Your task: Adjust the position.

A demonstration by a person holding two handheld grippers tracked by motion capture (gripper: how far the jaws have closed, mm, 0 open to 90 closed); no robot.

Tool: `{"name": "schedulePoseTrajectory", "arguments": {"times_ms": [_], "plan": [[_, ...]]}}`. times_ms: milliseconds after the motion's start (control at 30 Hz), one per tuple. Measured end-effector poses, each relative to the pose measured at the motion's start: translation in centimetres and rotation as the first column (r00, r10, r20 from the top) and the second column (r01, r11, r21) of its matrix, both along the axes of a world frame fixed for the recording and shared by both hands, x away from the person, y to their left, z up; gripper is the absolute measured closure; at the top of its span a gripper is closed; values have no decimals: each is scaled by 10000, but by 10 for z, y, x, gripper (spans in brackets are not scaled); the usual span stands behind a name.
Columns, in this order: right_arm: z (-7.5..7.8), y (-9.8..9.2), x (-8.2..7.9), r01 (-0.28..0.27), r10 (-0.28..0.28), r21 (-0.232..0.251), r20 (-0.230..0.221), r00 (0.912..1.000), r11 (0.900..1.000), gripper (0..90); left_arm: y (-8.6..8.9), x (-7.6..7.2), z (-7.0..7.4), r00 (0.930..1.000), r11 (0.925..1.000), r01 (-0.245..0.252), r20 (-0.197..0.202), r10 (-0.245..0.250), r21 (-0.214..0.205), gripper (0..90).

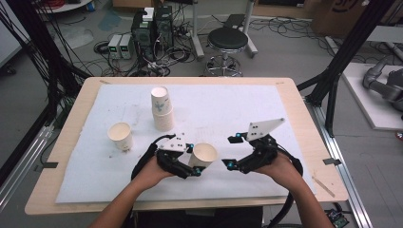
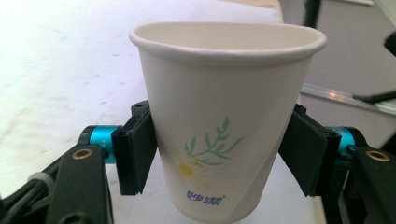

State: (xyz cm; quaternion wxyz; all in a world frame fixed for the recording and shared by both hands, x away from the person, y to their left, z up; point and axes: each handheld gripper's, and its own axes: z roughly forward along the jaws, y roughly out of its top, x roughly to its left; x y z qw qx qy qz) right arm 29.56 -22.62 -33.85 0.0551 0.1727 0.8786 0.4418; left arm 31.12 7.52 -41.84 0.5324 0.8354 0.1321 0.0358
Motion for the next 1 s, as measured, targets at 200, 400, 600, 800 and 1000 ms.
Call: {"name": "schedulePoseTrajectory", "arguments": {"times_ms": [200, 400, 600, 800, 1000], "plan": [[-29, -33, -8, 1726, -1750, 769, 247, 9843, 9820, 209, 21, 2, -2, 9938, 9870, -1064, 203, 1096, -1202, 323], [-50, -53, -13, 3259, -3362, 1228, 748, 9388, 9374, 210, 33, 2, 6, 9816, 9606, -1668, 542, 1830, -2223, 320], [-54, -60, -14, 3648, -3765, 1162, 1020, 9208, 9238, 211, 40, 1, 9, 9719, 9399, -1912, 795, 2216, -2830, 318], [-54, -67, -14, 4062, -4196, 1271, 1062, 9015, 9049, 211, 44, -1, 9, 9662, 9317, -2097, 833, 2439, -2966, 316], [-54, -67, -16, 4047, -4210, 1387, 1198, 8991, 9039, 211, 48, 0, 7, 9621, 9272, -2281, 775, 2616, -2972, 315]]}}
